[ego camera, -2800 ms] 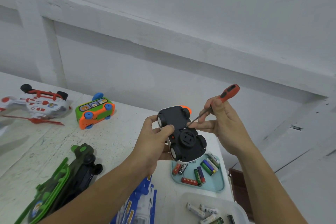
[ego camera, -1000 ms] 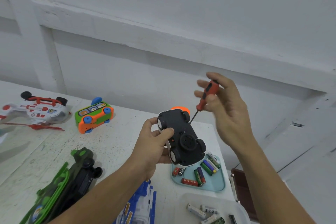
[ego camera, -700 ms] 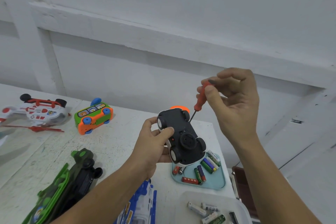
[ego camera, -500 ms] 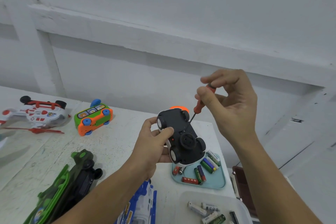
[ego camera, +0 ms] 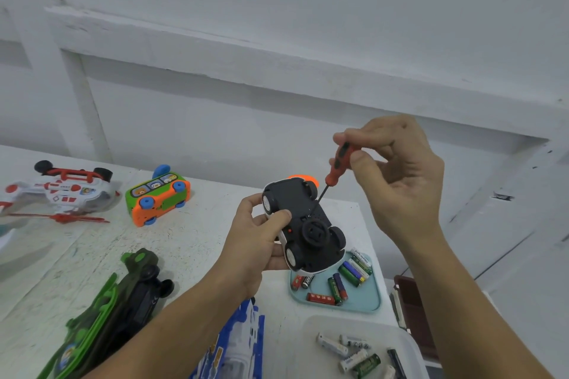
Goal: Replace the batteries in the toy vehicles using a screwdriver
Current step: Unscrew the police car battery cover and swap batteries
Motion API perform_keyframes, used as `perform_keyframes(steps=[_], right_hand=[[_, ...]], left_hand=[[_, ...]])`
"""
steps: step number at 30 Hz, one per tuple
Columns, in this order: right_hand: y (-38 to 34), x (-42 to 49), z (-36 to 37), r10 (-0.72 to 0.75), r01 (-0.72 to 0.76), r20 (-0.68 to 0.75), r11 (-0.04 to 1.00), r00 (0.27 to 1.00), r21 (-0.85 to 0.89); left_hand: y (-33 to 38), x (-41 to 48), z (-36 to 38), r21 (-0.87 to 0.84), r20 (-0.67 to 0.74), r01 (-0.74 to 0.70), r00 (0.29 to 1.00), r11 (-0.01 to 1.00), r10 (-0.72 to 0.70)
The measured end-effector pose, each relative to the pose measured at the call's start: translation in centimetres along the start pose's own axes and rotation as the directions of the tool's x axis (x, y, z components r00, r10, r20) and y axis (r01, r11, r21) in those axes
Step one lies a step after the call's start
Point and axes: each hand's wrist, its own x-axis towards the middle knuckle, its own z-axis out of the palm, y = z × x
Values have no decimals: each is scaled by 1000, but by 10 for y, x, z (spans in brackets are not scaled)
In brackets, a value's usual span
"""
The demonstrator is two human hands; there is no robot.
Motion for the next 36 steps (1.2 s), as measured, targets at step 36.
perform_keyframes(steps=[36], right_hand=[[8,-2,-39,20,-32,111,994,994,102]], left_hand=[[-18,-19,42,-7,-148,-97,984,995,95]])
